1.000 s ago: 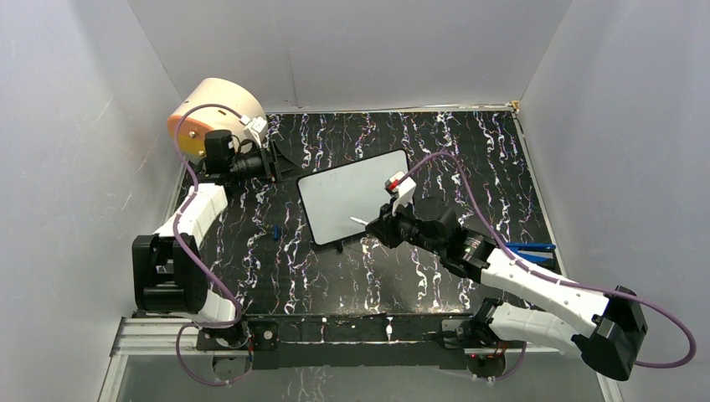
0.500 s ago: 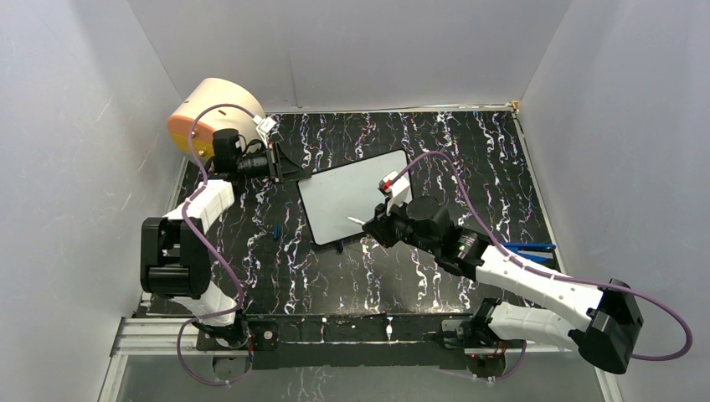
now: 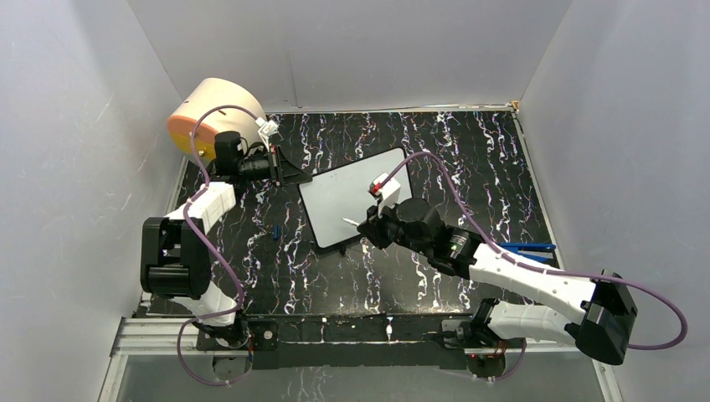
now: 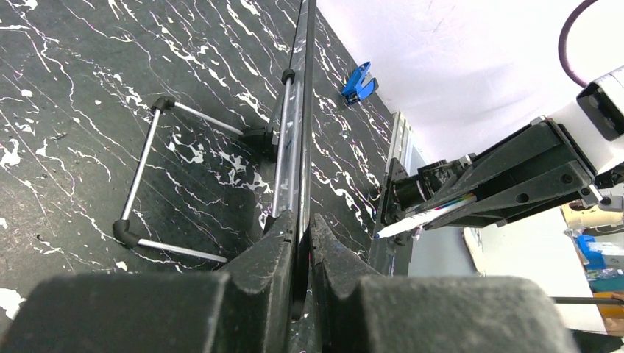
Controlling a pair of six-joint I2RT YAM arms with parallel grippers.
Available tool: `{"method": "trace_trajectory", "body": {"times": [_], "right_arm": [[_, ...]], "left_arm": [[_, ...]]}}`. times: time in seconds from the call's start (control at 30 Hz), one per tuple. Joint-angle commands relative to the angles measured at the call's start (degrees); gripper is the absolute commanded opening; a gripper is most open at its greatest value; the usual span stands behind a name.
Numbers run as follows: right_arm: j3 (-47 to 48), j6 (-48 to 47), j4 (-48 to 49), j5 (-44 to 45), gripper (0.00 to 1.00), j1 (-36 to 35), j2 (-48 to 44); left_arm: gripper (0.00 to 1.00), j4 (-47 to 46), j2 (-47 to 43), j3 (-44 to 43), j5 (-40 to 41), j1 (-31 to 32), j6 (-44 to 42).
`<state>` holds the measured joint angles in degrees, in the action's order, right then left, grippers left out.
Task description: Write a sentence on the whiteboard
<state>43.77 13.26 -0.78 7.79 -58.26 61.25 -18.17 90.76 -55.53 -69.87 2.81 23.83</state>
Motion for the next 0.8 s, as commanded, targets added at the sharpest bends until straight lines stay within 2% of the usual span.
{"method": "trace_trajectory", "body": {"times": [0.0, 0.1, 0.23, 0.37, 0.5, 0.77], "right_arm": [[3.9, -1.7, 2.0, 3.6, 0.0, -1.3, 0.8], [4.3, -2.3, 2.2, 4.8, 0.0, -1.9, 1.3], [4.3, -2.9, 2.7, 5.8, 0.0, -2.5, 1.7], [4.3, -3.2, 2.9, 5.8, 0.0, -3.0, 1.8], [4.0, -3.7, 3.3, 6.6, 0.0, -3.5, 1.1], [3.5, -4.3, 4.5, 6.9, 0.0, -4.2, 1.7]], "left_arm": [[0.02, 2.0, -1.8, 1.0, 0.0, 0.3, -2.3], [0.01, 2.0, -3.1, 2.1, 0.8, 0.8, -2.3], [0.04, 3.1, -5.2, 3.5, 1.9, 1.1, -3.4], [0.17, 3.7, -5.5, 3.4, 2.3, 1.1, -3.9], [0.21, 4.1, -5.5, 3.3, 3.2, 1.2, -4.4], [0.24, 1.4, -3.9, 3.4, 2.5, 1.1, -2.1]]}}
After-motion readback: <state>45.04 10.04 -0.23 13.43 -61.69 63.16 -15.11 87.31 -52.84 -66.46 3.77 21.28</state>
